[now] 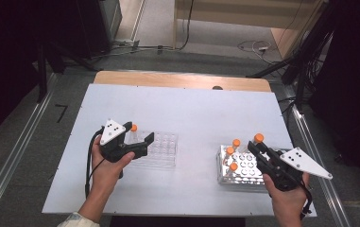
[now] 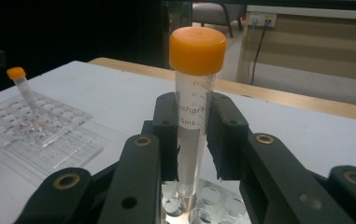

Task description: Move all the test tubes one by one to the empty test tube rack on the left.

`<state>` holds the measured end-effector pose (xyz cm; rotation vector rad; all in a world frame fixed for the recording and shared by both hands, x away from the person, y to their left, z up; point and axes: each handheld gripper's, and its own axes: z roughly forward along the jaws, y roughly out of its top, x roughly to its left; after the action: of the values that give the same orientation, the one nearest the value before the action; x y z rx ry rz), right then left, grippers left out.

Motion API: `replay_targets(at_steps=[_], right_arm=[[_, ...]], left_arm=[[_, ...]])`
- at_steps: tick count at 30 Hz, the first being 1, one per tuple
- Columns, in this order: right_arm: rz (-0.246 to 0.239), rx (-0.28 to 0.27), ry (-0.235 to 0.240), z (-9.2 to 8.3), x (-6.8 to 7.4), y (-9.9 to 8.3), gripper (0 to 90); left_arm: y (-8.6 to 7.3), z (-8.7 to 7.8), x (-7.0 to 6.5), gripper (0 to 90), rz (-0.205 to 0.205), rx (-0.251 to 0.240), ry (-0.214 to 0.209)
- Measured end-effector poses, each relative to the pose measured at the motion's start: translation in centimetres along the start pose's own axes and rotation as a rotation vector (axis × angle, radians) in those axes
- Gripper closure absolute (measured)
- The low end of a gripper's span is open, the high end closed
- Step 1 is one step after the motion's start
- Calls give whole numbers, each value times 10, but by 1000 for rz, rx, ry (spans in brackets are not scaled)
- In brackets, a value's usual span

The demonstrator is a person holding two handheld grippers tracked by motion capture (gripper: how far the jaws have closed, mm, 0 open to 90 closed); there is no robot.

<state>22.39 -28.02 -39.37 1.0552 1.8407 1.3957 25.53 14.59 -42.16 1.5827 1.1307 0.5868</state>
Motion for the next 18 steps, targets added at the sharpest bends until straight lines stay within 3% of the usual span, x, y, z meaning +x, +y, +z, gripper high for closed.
replay_targets(at_steps=[18], right_arm=[[-31, -28, 93, 5, 29, 24, 722]], left_arm=[[8, -1, -11, 129, 19, -11, -34]])
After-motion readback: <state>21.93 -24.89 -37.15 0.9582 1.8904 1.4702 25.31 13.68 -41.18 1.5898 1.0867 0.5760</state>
